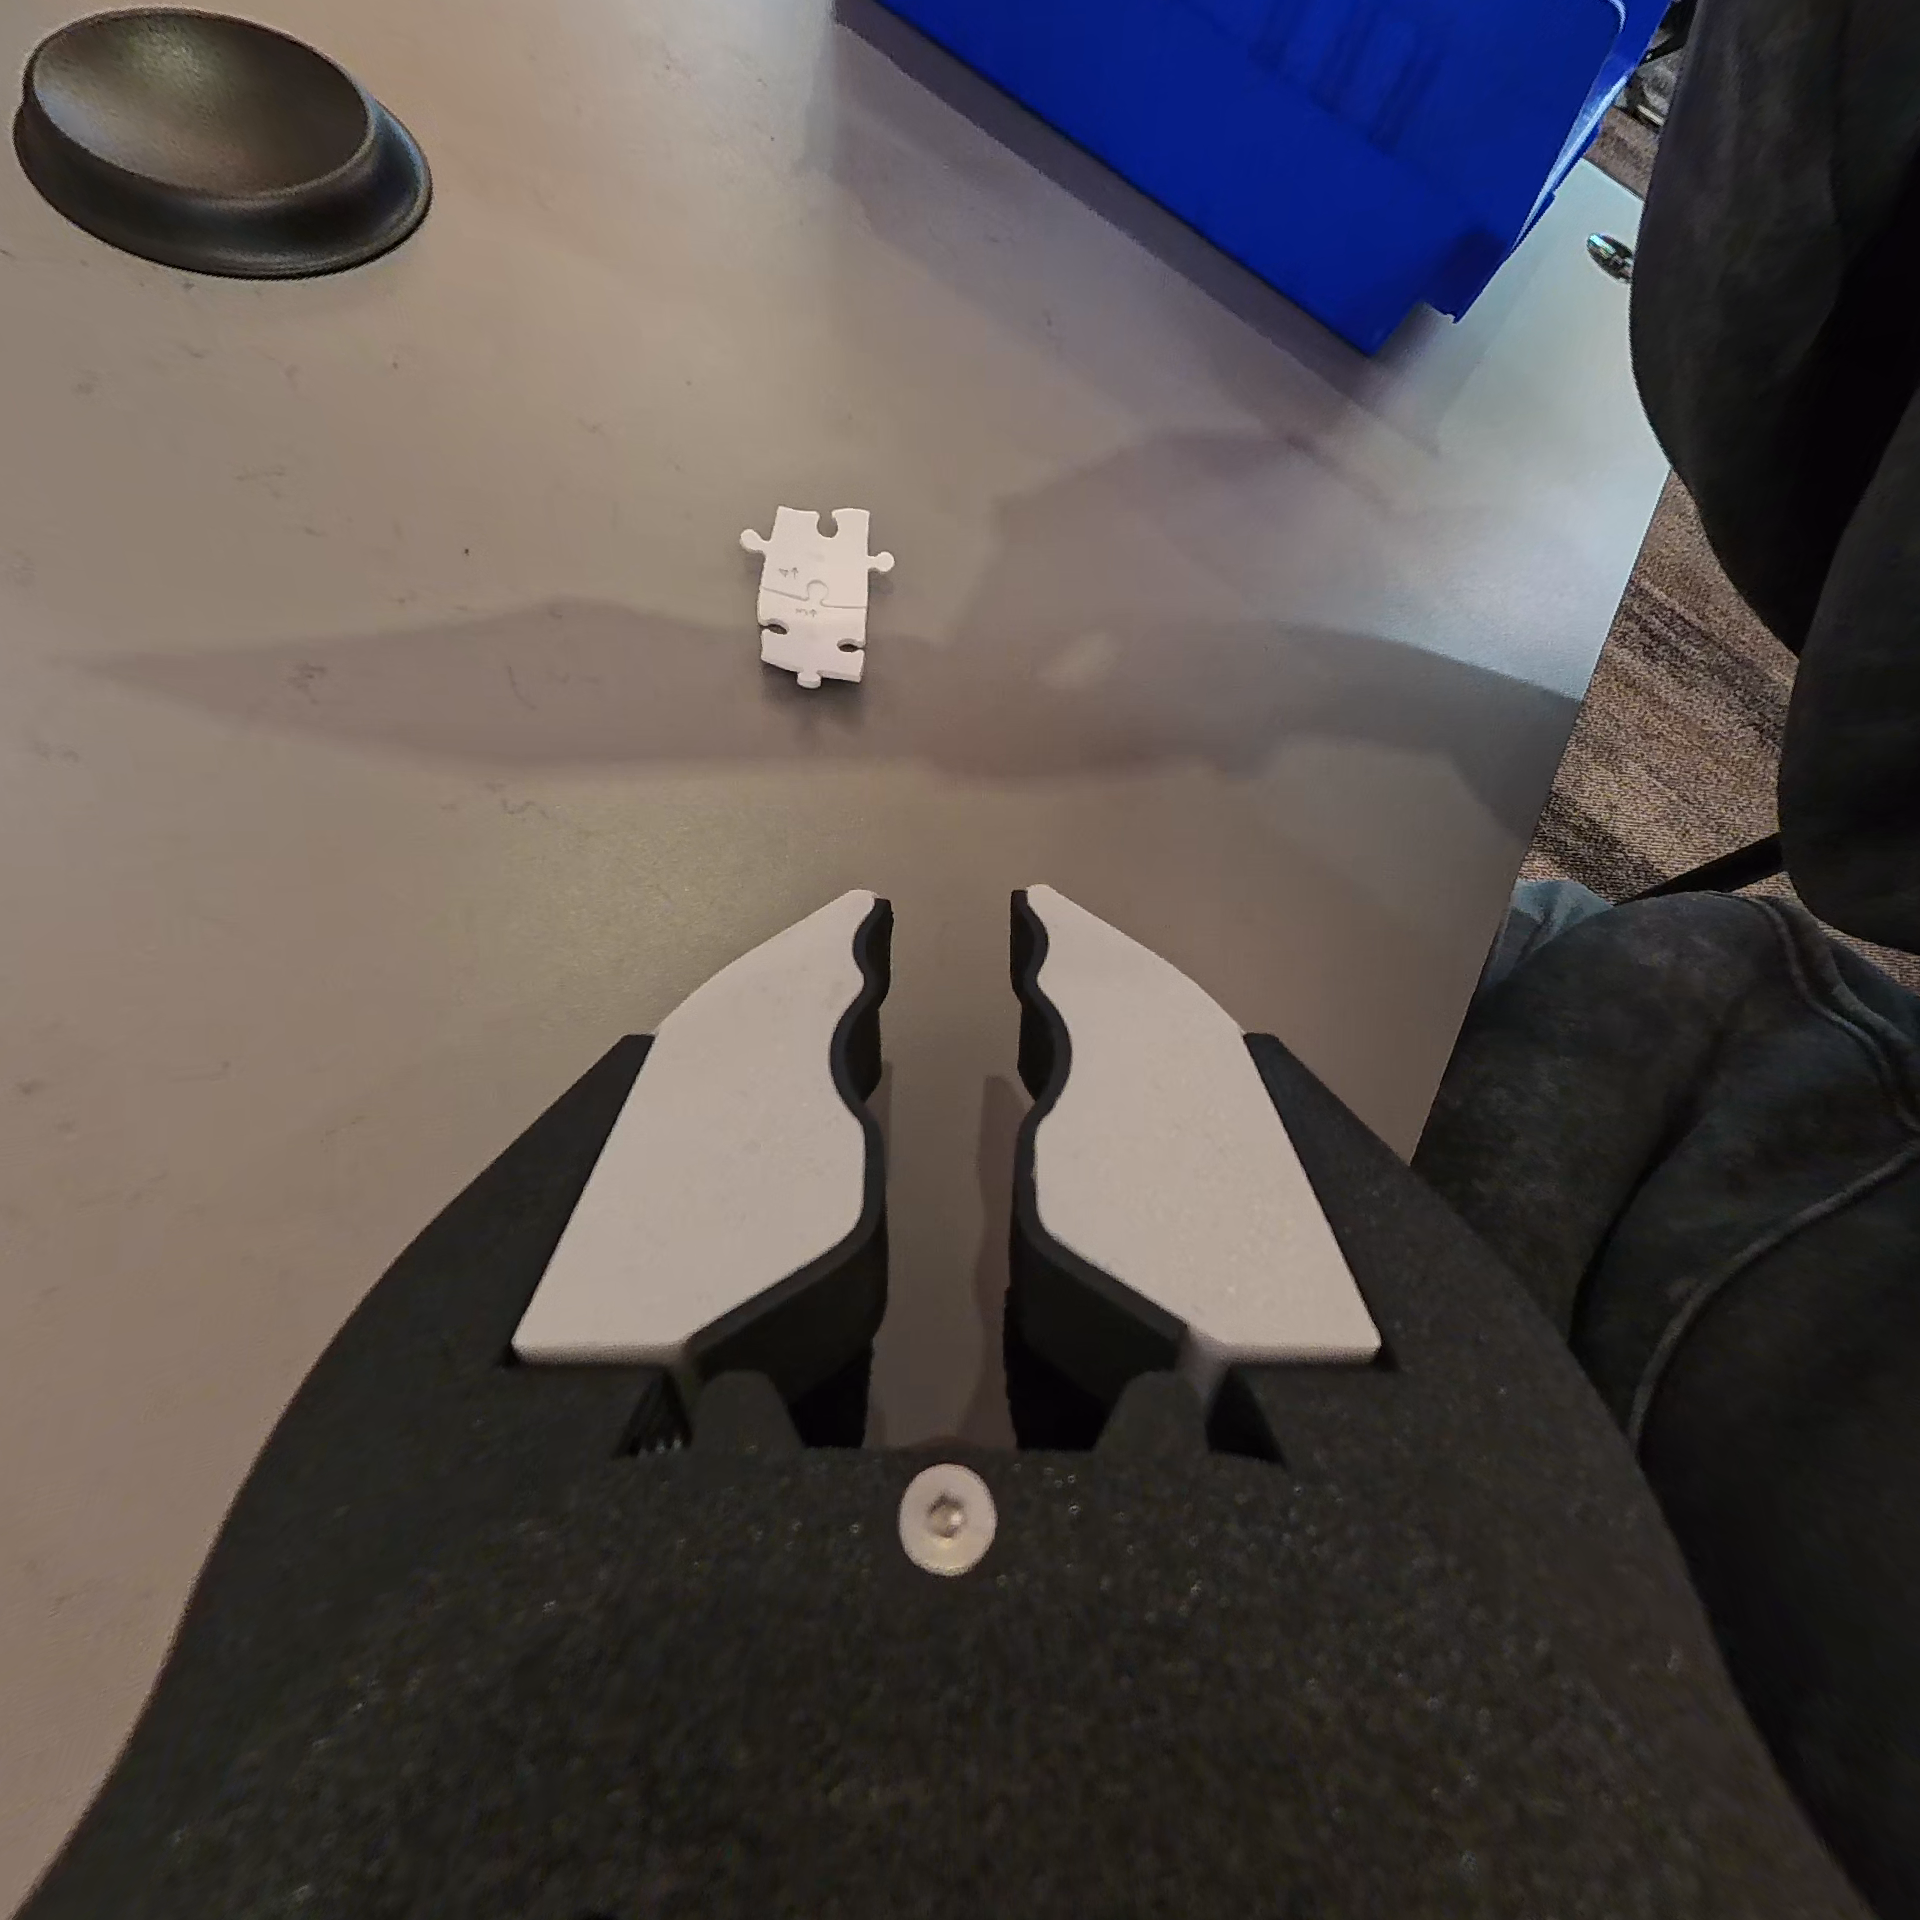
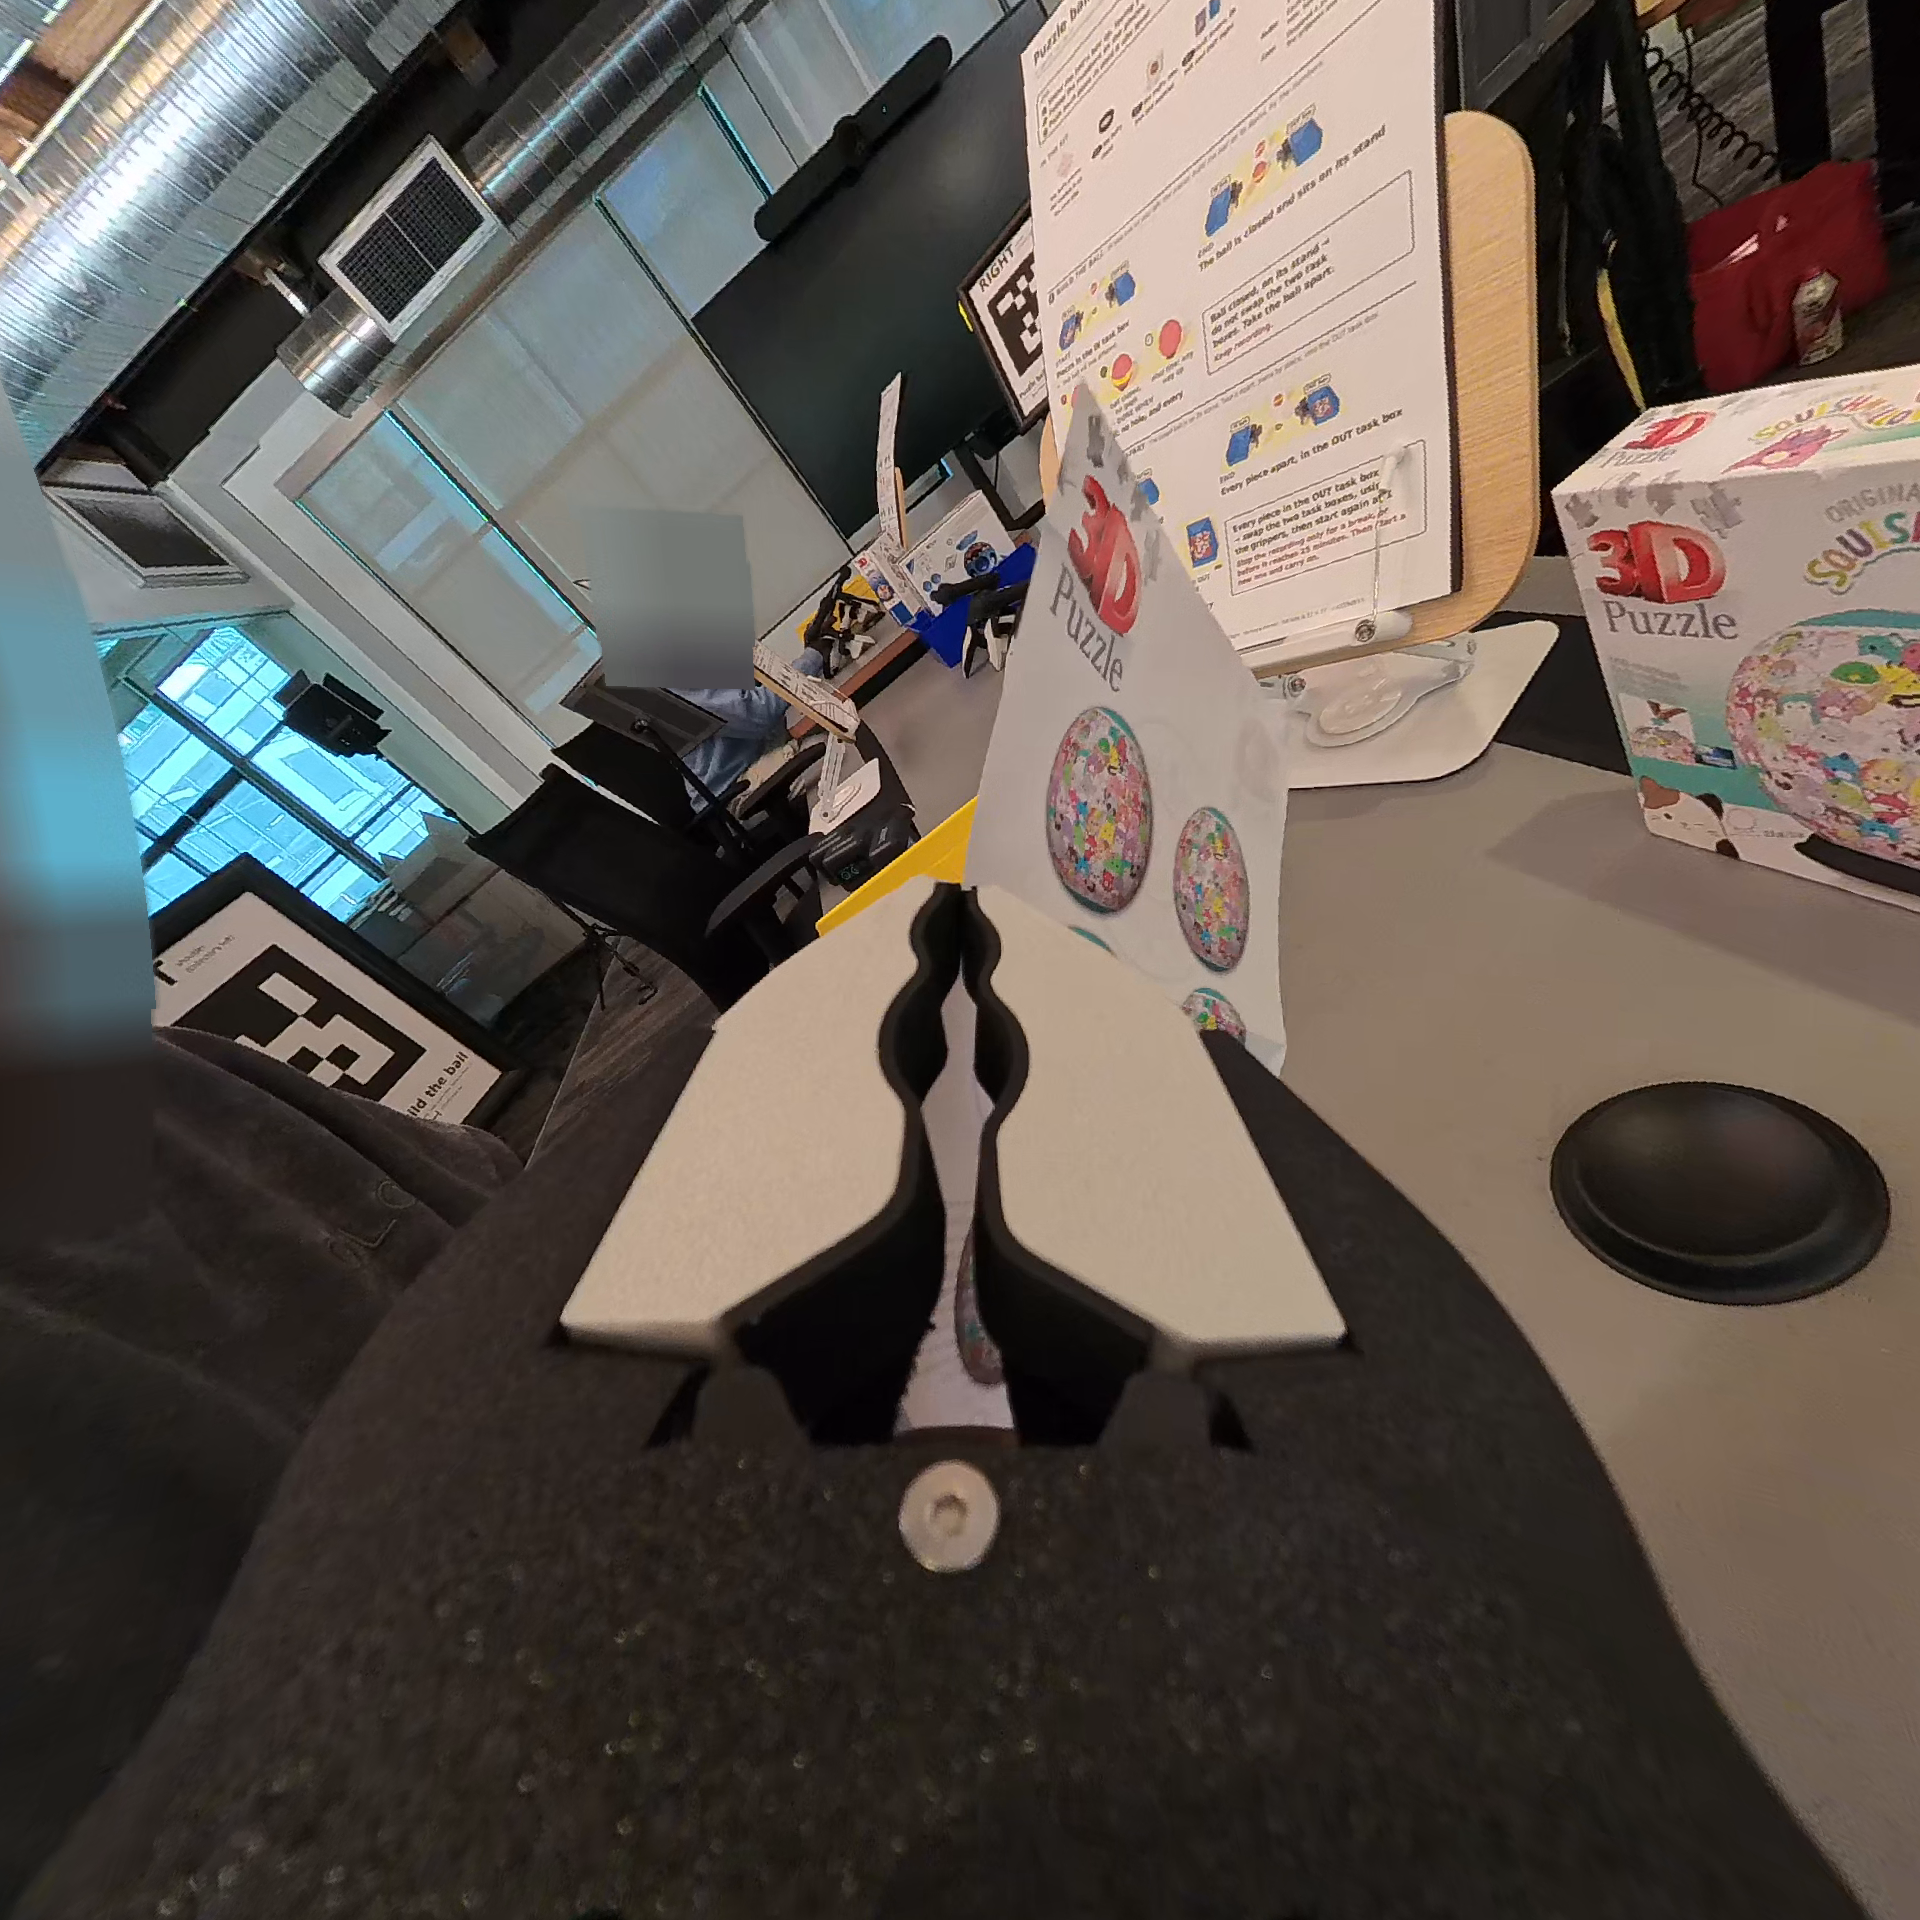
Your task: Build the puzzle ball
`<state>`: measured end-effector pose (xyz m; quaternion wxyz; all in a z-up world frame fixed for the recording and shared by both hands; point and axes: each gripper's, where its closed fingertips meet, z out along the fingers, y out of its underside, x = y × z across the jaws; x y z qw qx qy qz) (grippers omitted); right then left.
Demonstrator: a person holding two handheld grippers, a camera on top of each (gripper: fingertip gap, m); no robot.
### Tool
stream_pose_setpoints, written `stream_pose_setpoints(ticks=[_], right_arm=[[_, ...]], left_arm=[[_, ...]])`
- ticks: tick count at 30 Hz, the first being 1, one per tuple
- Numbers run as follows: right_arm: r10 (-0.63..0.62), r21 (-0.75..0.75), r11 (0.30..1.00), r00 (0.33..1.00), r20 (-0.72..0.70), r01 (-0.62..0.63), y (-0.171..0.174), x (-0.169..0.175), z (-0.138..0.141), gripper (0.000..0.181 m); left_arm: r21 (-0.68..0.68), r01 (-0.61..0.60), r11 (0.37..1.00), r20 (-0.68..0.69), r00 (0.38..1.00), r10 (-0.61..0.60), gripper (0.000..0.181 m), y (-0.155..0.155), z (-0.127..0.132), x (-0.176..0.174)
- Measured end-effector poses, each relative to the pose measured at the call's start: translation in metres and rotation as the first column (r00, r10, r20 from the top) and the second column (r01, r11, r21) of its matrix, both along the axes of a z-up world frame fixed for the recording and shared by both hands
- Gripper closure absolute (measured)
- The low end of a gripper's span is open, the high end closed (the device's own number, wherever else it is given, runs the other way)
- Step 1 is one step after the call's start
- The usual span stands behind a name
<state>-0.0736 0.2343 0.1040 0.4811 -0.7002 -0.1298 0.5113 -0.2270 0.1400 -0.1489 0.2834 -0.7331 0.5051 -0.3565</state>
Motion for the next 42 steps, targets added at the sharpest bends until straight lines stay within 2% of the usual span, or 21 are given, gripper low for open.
stream_pose_setpoints(ticks=[8, 11, 14, 17, 20, 24, 27, 29, 31, 34, 36, 38, 40, 42], right_arm=[[-0.059, -0.041, 0.997, 0.998, 0.033, 0.060, 0.009, 0.010, -0.013, 0.181], [-0.212, -0.128, 0.963, 0.960, 0.183, 0.237, 0.027, 0.037, -0.045, 0.181], [-0.350, -0.168, 0.890, 0.872, 0.343, 0.423, 0.043, 0.074, -0.073, 0.181], [-0.444, -0.129, 0.806, 0.734, 0.515, 0.578, 0.053, 0.109, -0.087, 0.181], [-0.469, -0.014, 0.738, 0.527, 0.708, 0.675, 0.063, 0.133, -0.098, 0.181], [-0.384, 0.090, 0.706, 0.273, 0.882, 0.702, 0.083, 0.142, -0.142, 0.181], [-0.273, 0.097, 0.732, 0.159, 0.949, 0.674, 0.095, 0.130, -0.195, 0.181], [-0.222, 0.070, 0.762, 0.158, 0.962, 0.644, 0.101, 0.110, -0.225, 0.181], [-0.189, 0.022, 0.779, 0.202, 0.961, 0.627, 0.106, 0.091, -0.247, 0.181], [-0.175, -0.006, 0.764, 0.216, 0.960, 0.645, 0.112, 0.087, -0.266, 0.181], [-0.163, -0.057, 0.750, 0.267, 0.950, 0.659, 0.115, 0.088, -0.275, 0.181], [-0.178, -0.084, 0.736, 0.312, 0.933, 0.671, 0.117, 0.090, -0.277, 0.172], [-0.178, -0.090, 0.737, 0.320, 0.931, 0.670, 0.111, 0.096, -0.272, 0.160], [-0.225, -0.047, 0.747, 0.318, 0.921, 0.663, 0.103, 0.103, -0.256, 0.160]], left_arm=[[-0.001, 0.000, 1.000, -0.002, 1.000, 0.000, 0.160, 0.000, 0.000, 0.000], [-0.002, 0.001, 1.000, -0.001, 1.000, -0.001, 0.160, 0.000, 0.000, 0.000], [-0.003, 0.000, 1.000, 0.002, 1.000, 0.000, 0.160, 0.000, 0.000, 0.000], [-0.003, -0.001, 1.000, 0.001, 1.000, 0.001, 0.159, 0.000, 0.000, 0.000], [-0.002, -0.003, 1.000, 0.003, 1.000, 0.003, 0.160, 0.001, 0.001, -0.001], [-0.004, -0.003, 1.000, 0.004, 1.000, 0.003, 0.160, 0.001, 0.001, -0.001], [0.002, -0.004, 1.000, 0.003, 1.000, 0.004, 0.160, 0.001, 0.002, -0.001], [0.004, -0.006, 1.000, 0.002, 1.000, 0.006, 0.160, 0.002, 0.002, -0.002], [0.005, -0.009, 1.000, 0.001, 1.000, 0.009, 0.160, 0.003, 0.002, -0.002], [0.005, -0.013, 1.000, 0.002, 1.000, 0.013, 0.160, 0.005, 0.002, -0.004], [0.006, -0.014, 1.000, 0.001, 1.000, 0.014, 0.160, 0.005, 0.002, -0.004], [0.004, -0.014, 1.000, 0.001, 1.000, 0.014, 0.159, 0.005, 0.002, -0.004], [0.003, -0.013, 1.000, -0.002, 1.000, 0.013, 0.159, 0.005, 0.001, -0.004], [0.003, -0.013, 1.000, -0.006, 1.000, 0.013, 0.159, 0.006, -0.001, -0.004]])
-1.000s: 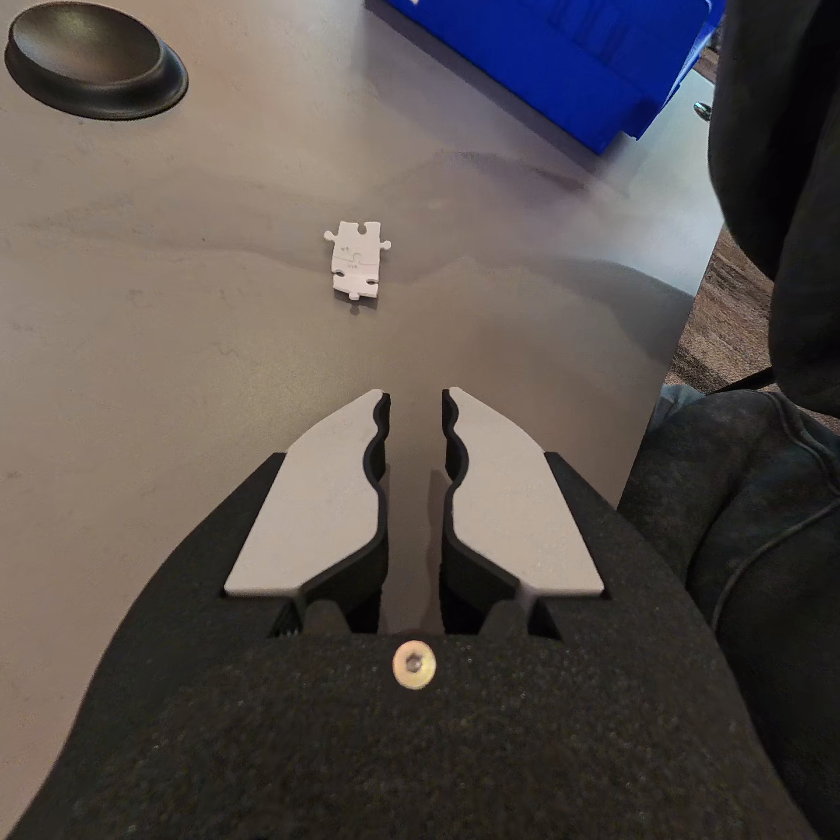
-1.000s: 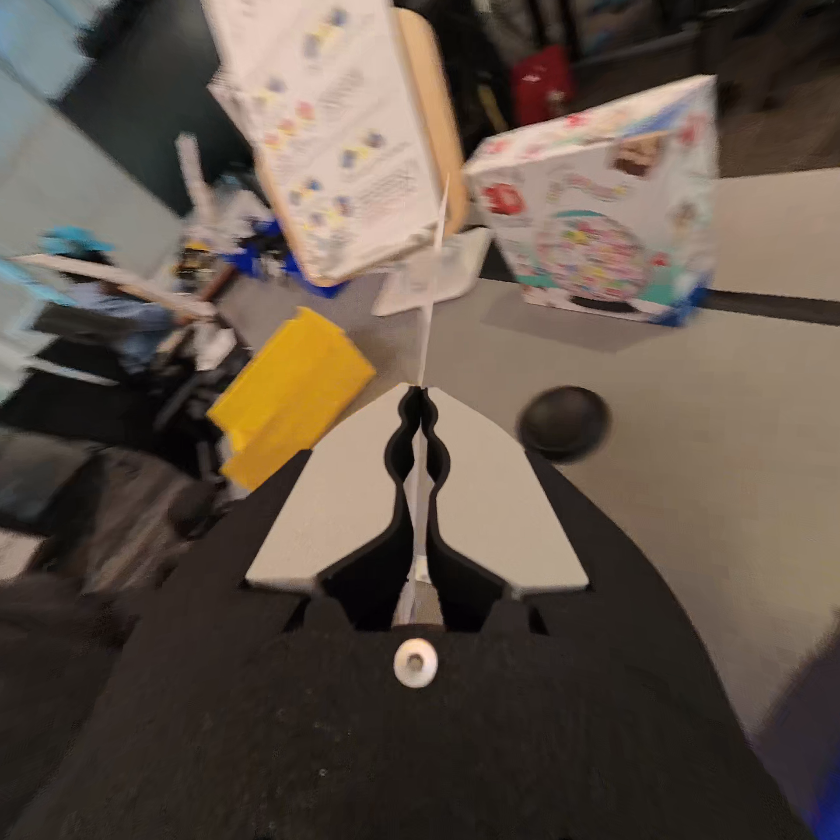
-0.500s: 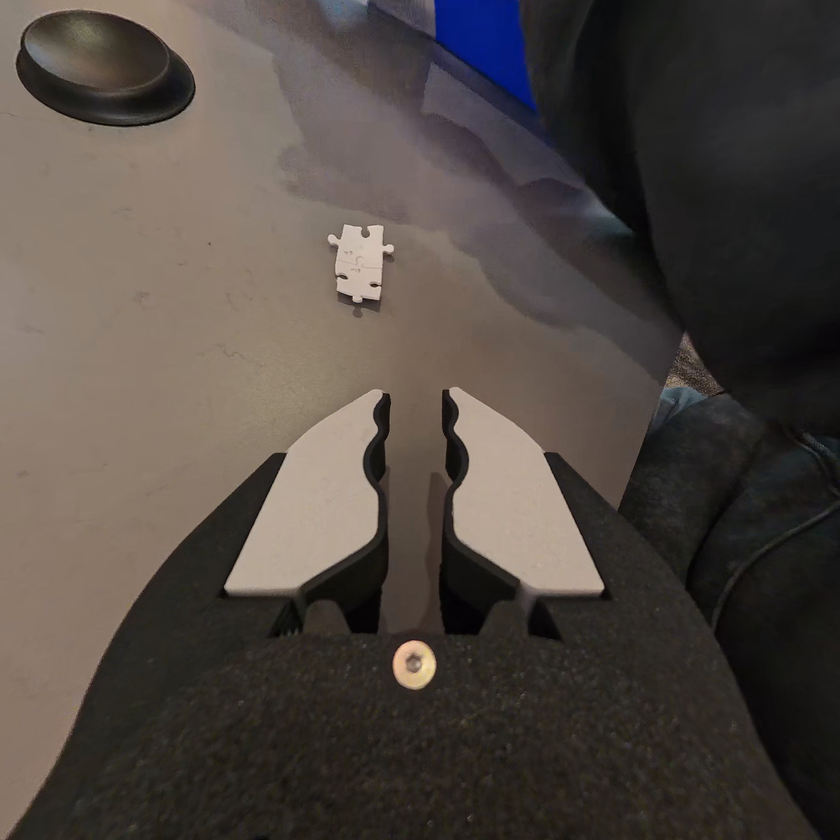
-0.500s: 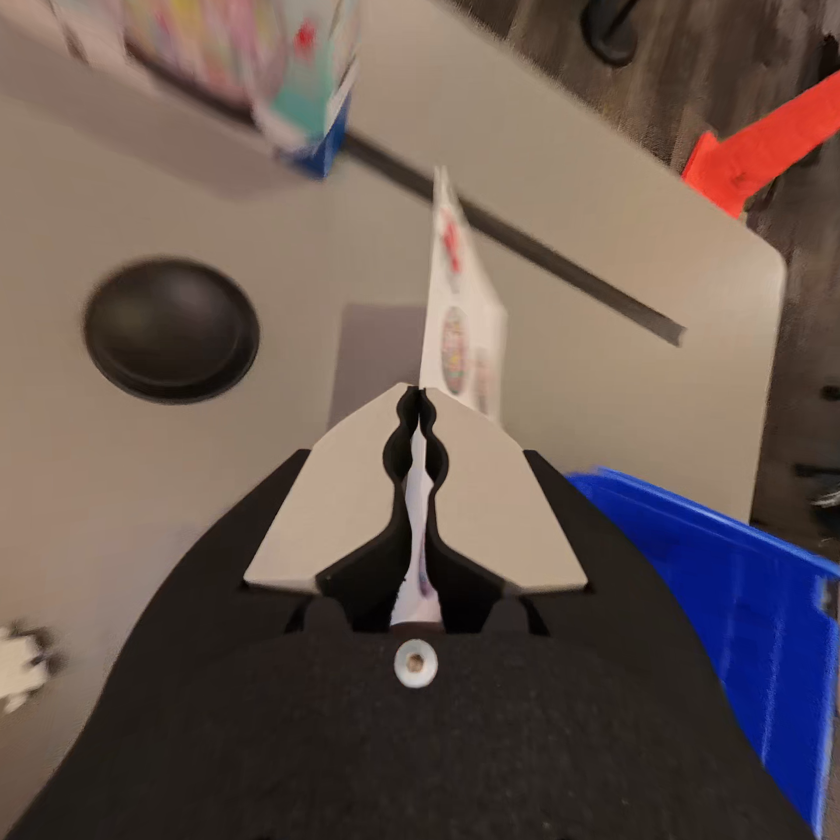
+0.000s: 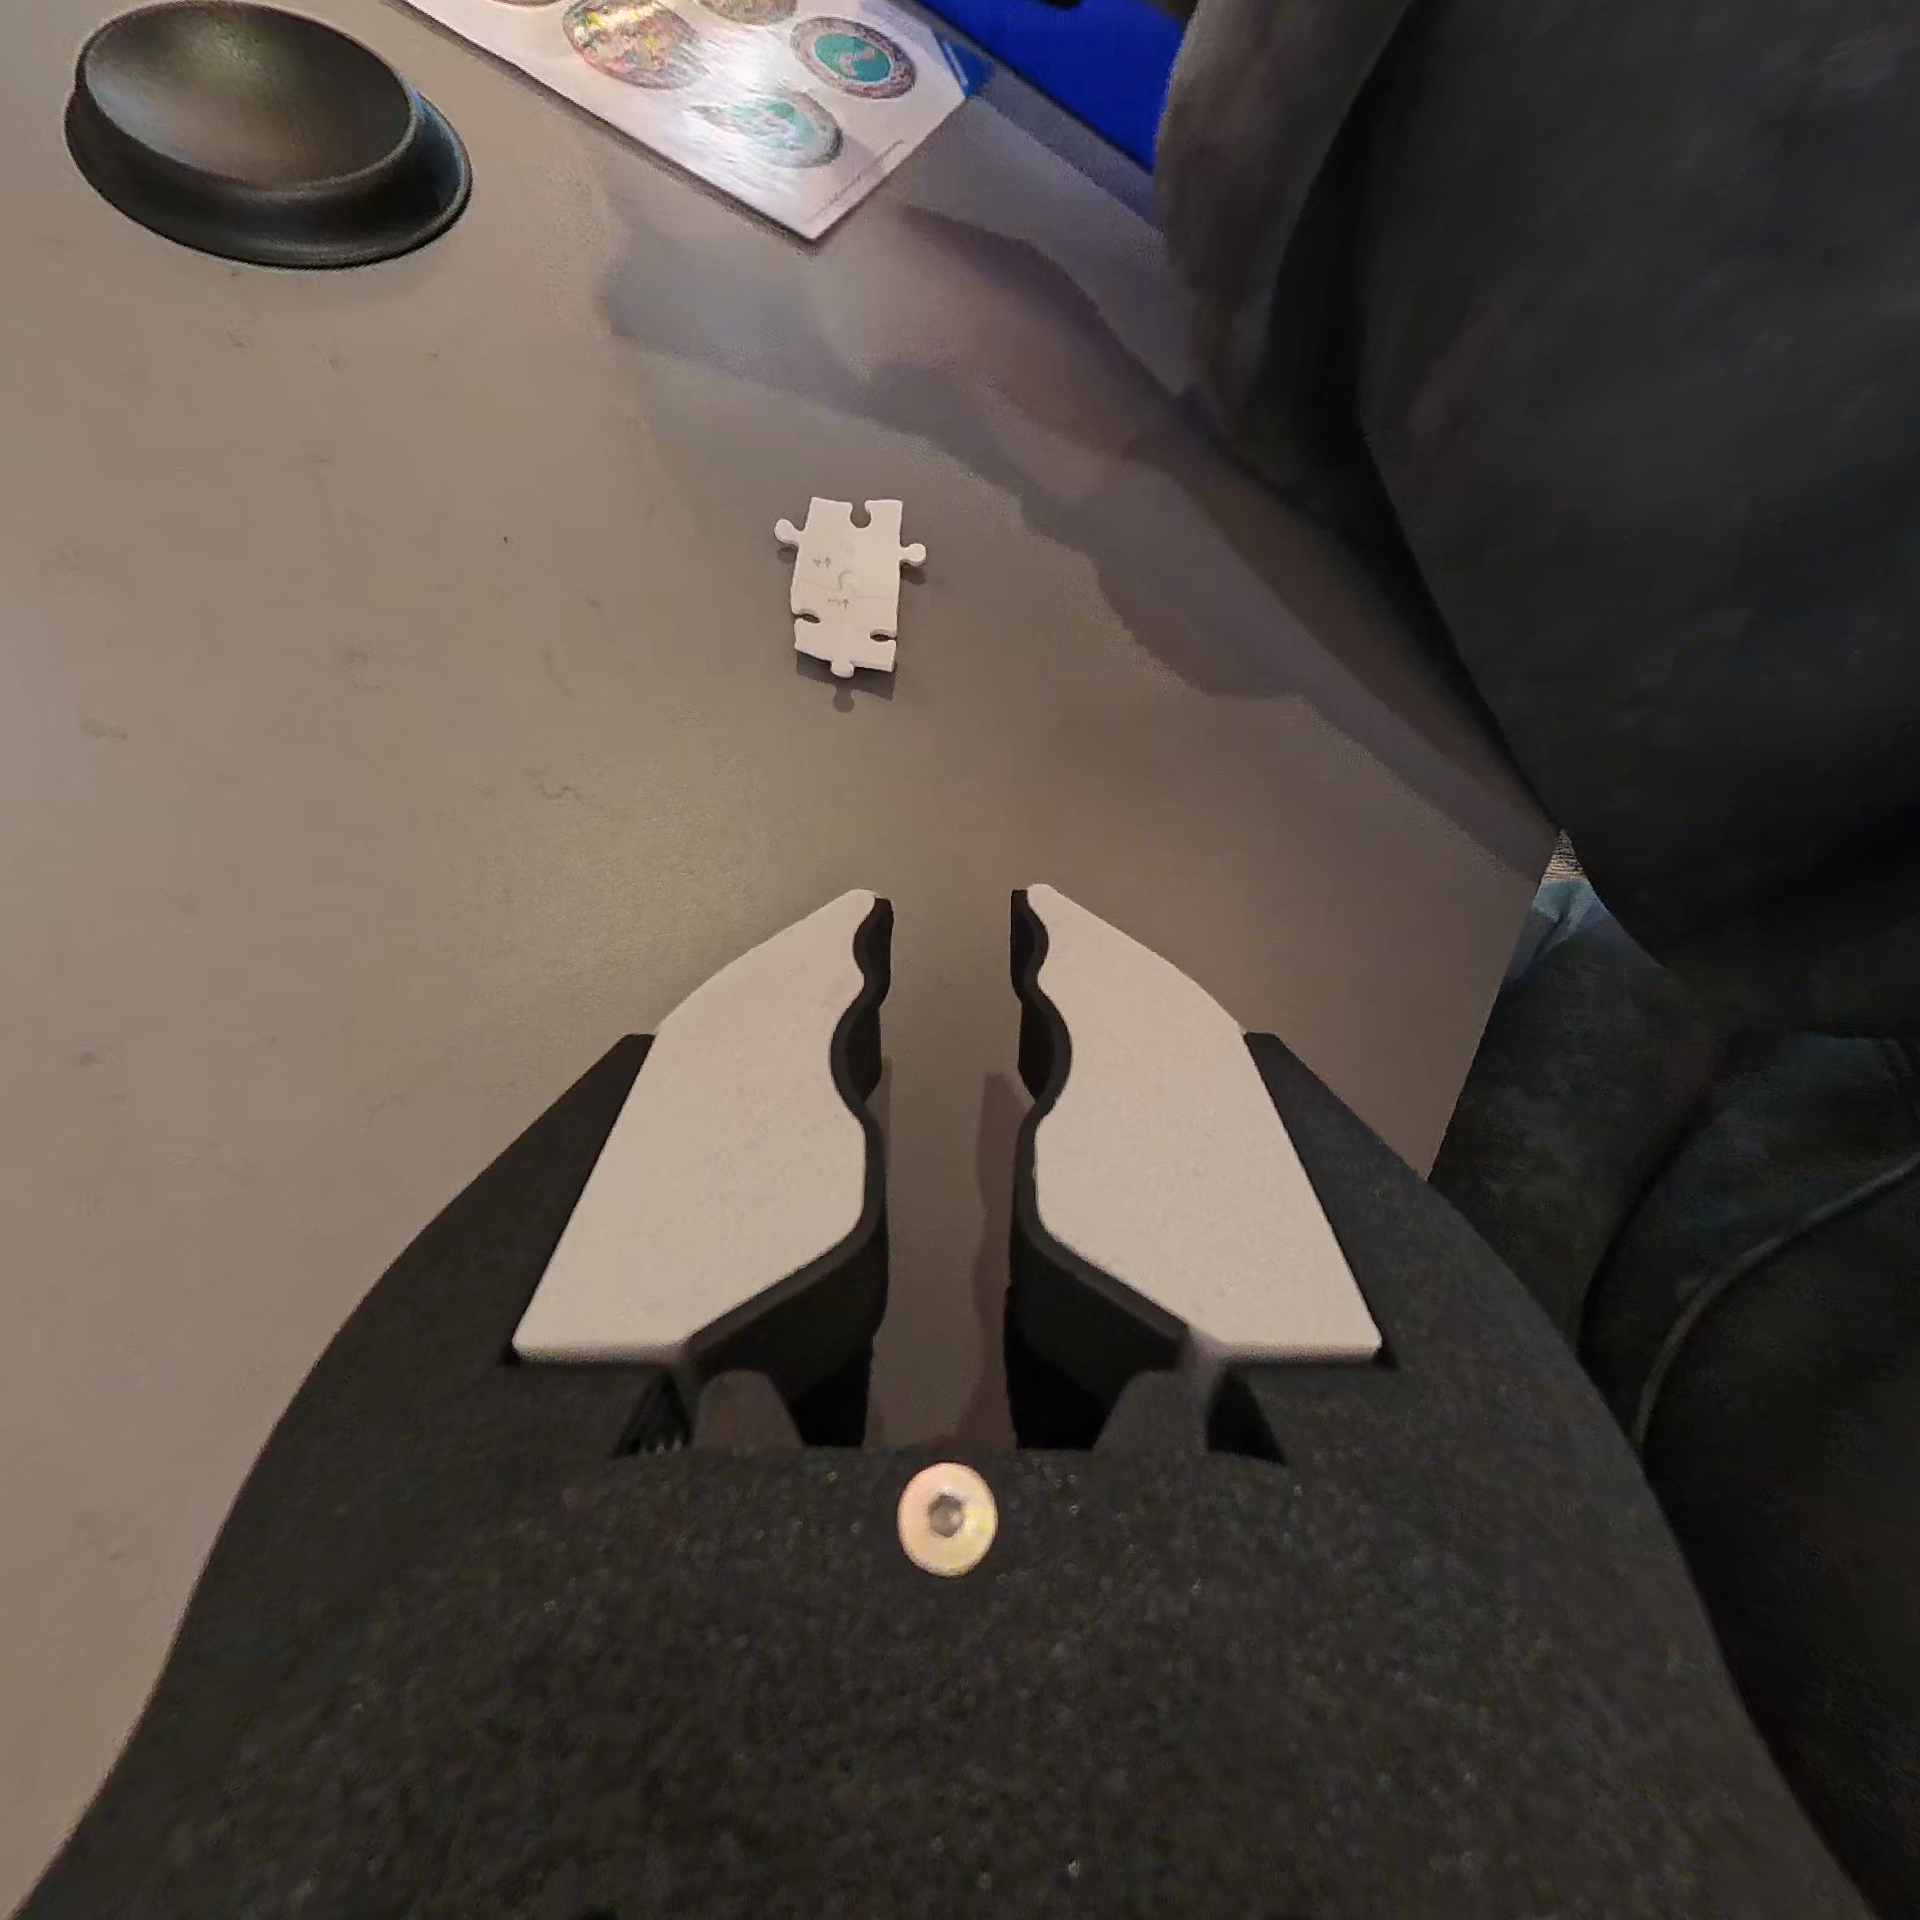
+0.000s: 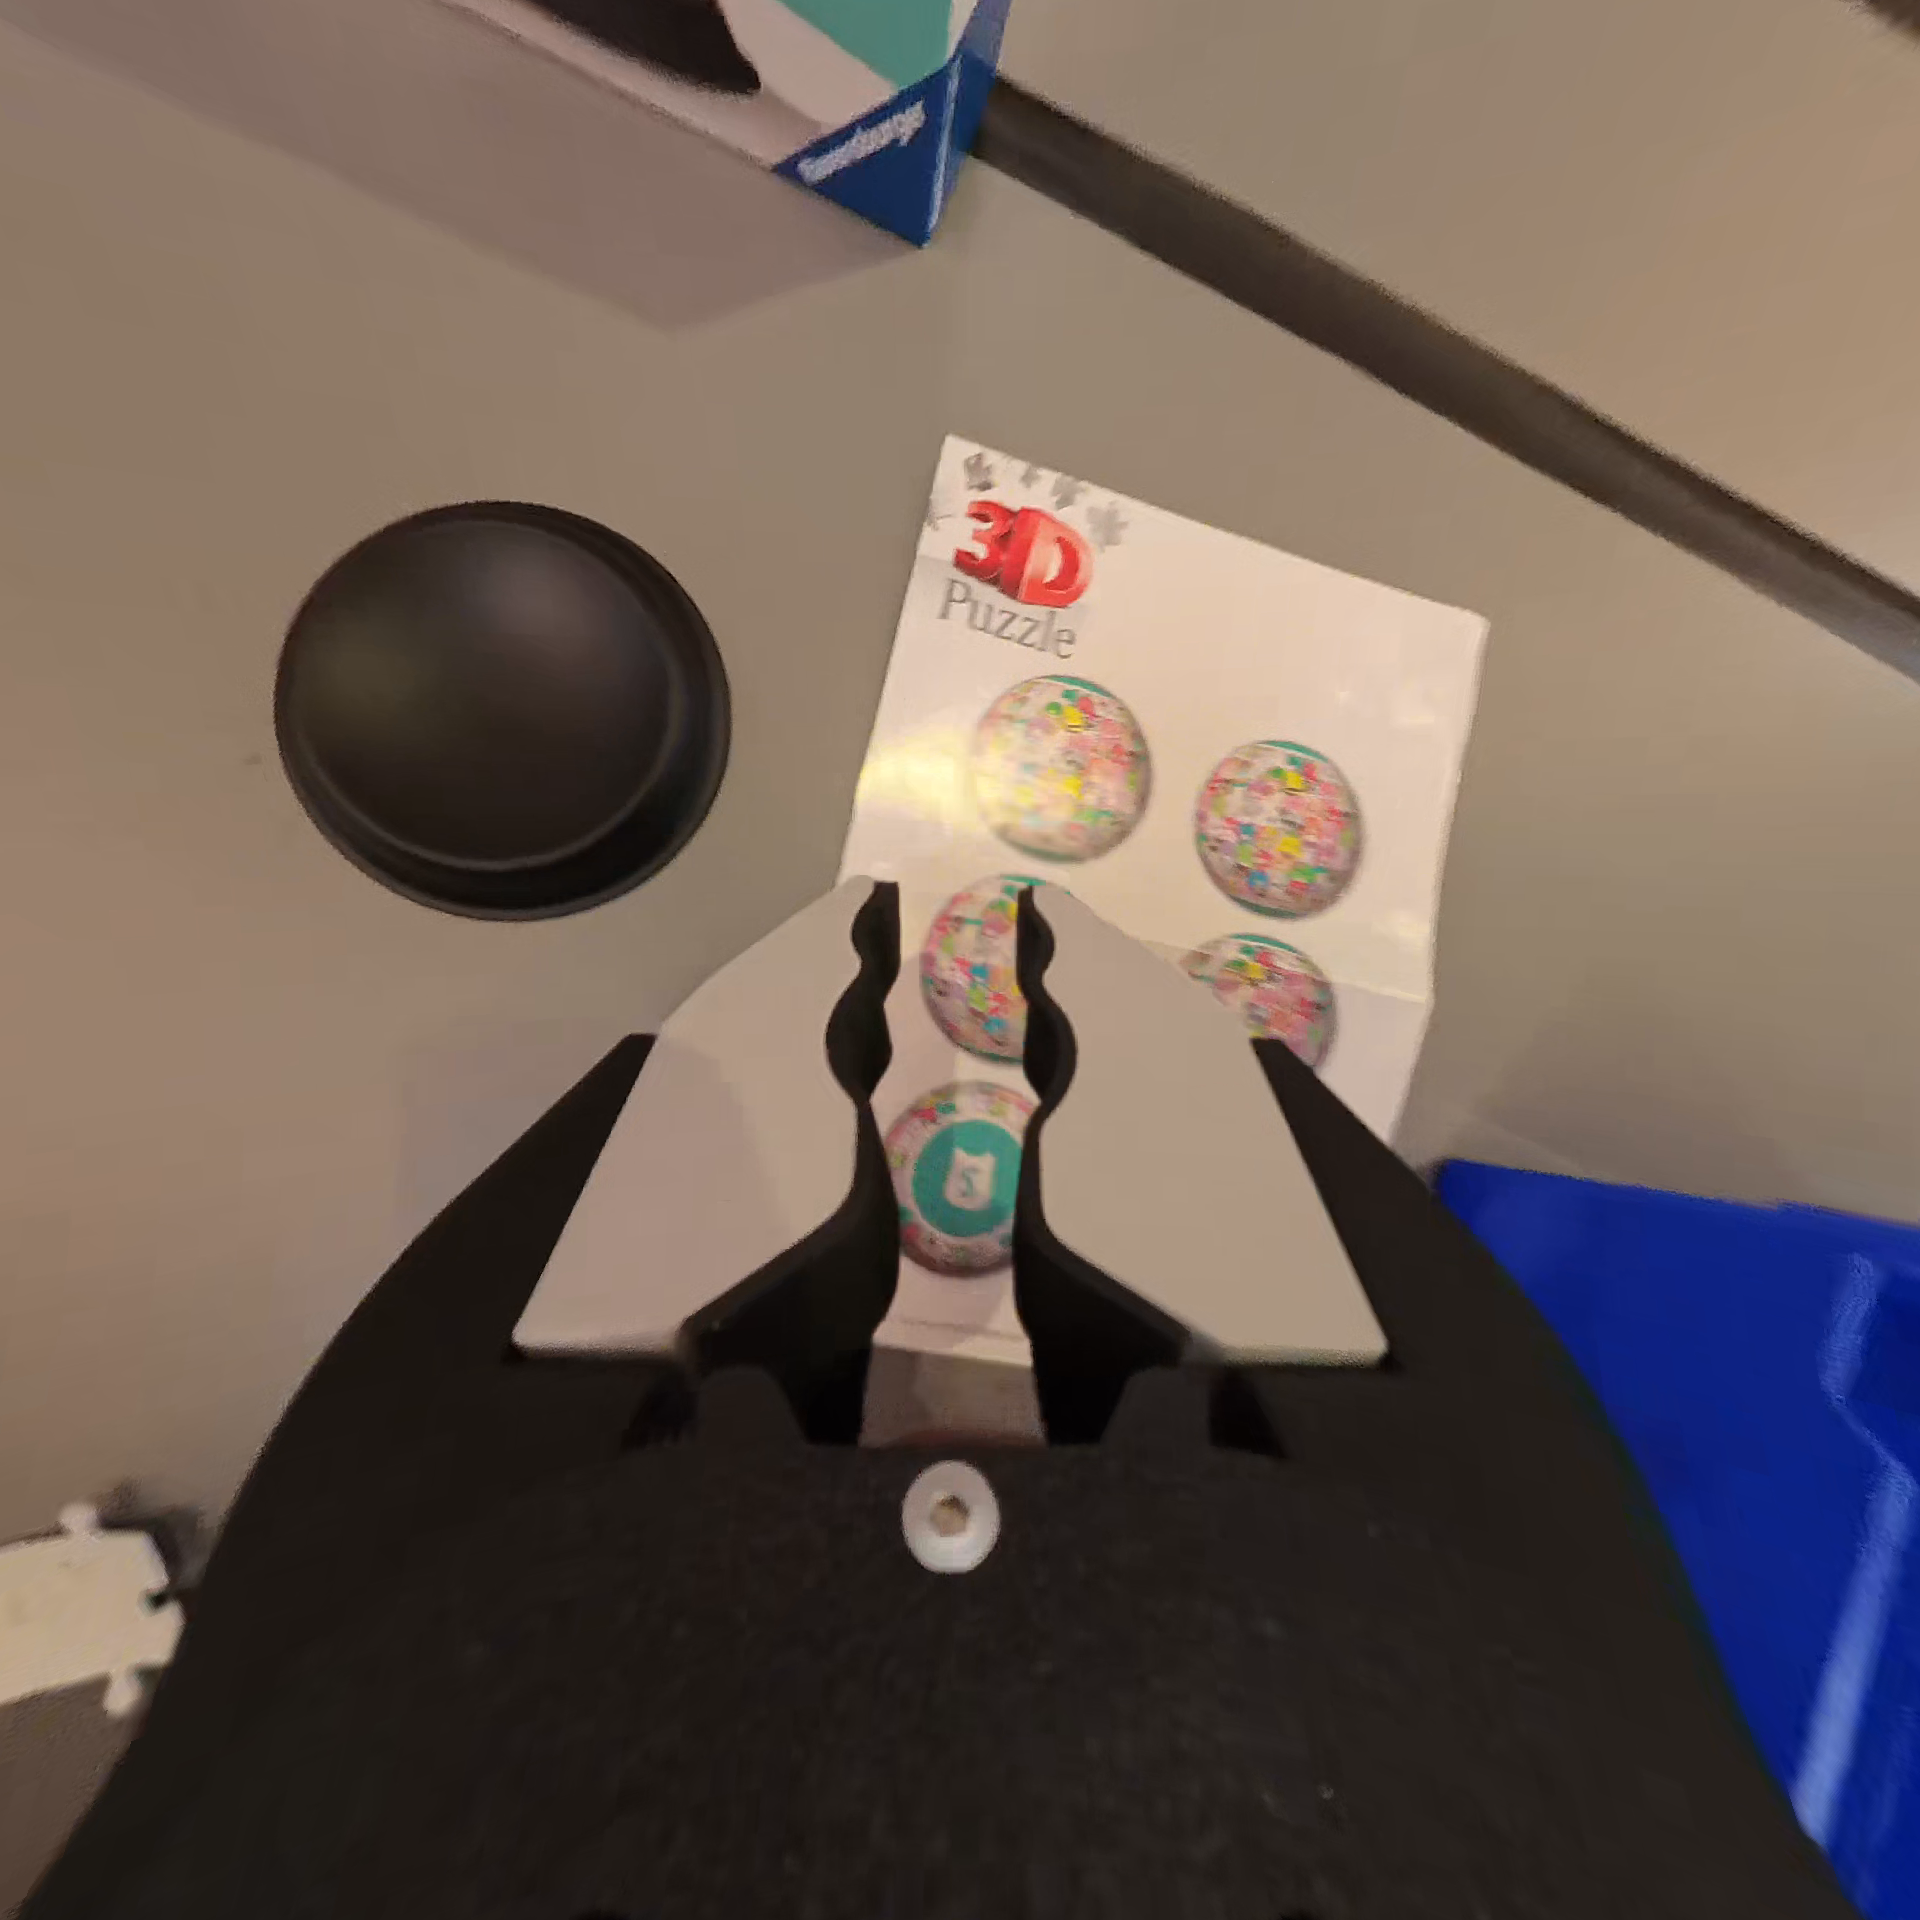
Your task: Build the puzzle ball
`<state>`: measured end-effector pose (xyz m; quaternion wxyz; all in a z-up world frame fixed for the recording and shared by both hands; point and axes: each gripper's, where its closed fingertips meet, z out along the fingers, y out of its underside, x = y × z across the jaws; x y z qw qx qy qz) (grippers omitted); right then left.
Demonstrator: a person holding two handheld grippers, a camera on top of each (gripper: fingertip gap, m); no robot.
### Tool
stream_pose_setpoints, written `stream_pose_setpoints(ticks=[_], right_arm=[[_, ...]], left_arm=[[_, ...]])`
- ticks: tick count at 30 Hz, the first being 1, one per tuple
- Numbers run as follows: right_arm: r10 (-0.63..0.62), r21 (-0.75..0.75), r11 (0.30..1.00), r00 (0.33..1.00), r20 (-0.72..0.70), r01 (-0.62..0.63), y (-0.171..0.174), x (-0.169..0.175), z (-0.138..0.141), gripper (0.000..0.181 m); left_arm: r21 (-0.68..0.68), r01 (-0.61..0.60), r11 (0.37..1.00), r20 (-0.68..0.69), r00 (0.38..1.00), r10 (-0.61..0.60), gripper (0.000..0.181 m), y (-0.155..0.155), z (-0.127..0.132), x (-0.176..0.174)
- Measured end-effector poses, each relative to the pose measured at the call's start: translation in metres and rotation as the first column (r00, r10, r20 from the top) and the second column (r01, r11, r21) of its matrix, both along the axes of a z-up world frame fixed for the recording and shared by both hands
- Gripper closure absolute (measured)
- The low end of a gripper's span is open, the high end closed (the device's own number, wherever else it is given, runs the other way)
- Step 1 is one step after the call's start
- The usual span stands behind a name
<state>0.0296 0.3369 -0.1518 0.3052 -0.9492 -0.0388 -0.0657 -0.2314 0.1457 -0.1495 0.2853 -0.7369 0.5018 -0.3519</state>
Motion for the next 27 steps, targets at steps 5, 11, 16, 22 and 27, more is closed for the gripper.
stream_pose_setpoints(ticks=[5, 11, 16, 22, 27], right_arm=[[-0.030, -0.107, 0.994, 0.993, -0.111, 0.018, -0.035, 0.007, -0.021, 0.173], [-0.073, -0.091, 0.994, 0.981, -0.179, 0.057, -0.031, -0.003, -0.045, 0.176], [0.058, 0.044, 0.998, 0.975, -0.215, -0.050, -0.029, -0.030, -0.010, 0.171], [0.619, 0.160, 0.783, 0.730, -0.291, -0.601, -0.137, -0.171, -0.003, 0.181], [0.574, 0.018, 0.811, 0.789, -0.217, -0.585, -0.146, -0.173, -0.038, 0.181]], left_arm=[[-0.007, 0.003, 1.000, 0.003, 1.000, -0.003, 0.160, -0.001, 0.000, 0.002], [0.012, 0.005, 1.000, -0.008, 1.000, -0.004, 0.160, -0.002, 0.000, 0.002], [0.035, -0.002, 0.999, -0.018, 1.000, 0.002, 0.159, 0.001, 0.000, 0.000], [0.045, -0.021, 0.999, -0.008, 1.000, 0.021, 0.160, 0.004, 0.003, 0.000], [0.049, -0.019, 0.999, -0.036, 0.999, 0.021, 0.159, 0.002, -0.004, 0.004]])
